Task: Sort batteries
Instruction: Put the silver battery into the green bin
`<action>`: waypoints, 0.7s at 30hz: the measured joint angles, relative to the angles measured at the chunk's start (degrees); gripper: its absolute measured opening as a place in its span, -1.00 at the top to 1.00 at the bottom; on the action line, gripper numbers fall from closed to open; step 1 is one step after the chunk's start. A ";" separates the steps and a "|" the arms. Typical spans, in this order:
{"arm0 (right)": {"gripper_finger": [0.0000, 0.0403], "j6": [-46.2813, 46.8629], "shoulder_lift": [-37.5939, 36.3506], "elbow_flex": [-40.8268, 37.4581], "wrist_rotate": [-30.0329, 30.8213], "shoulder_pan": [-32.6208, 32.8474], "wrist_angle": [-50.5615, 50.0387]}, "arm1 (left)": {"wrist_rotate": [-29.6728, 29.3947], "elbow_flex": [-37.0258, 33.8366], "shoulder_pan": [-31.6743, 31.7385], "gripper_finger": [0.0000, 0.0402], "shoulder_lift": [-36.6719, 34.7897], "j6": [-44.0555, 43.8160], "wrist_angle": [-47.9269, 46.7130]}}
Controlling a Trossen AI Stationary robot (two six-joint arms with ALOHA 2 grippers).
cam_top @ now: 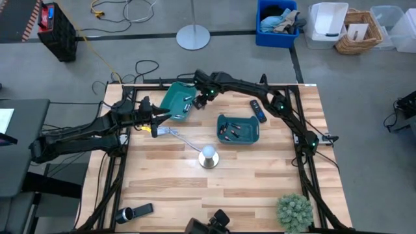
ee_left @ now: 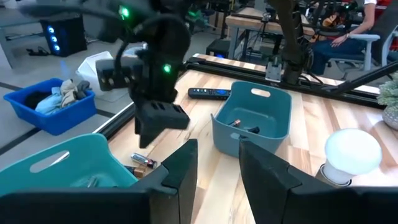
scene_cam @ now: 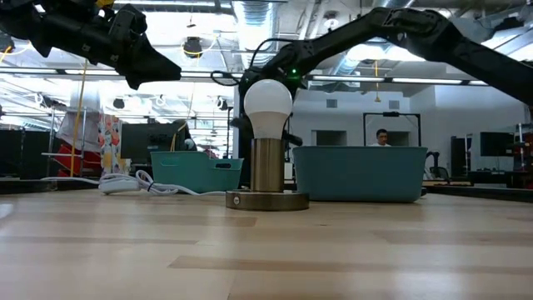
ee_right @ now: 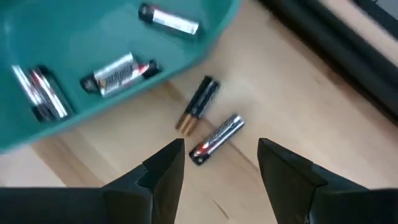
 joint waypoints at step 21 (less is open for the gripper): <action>-0.10 4.73 0.00 0.08 -2.68 1.23 6.58 | 0.87 0.00 0.00 0.45 0.00 0.00 0.22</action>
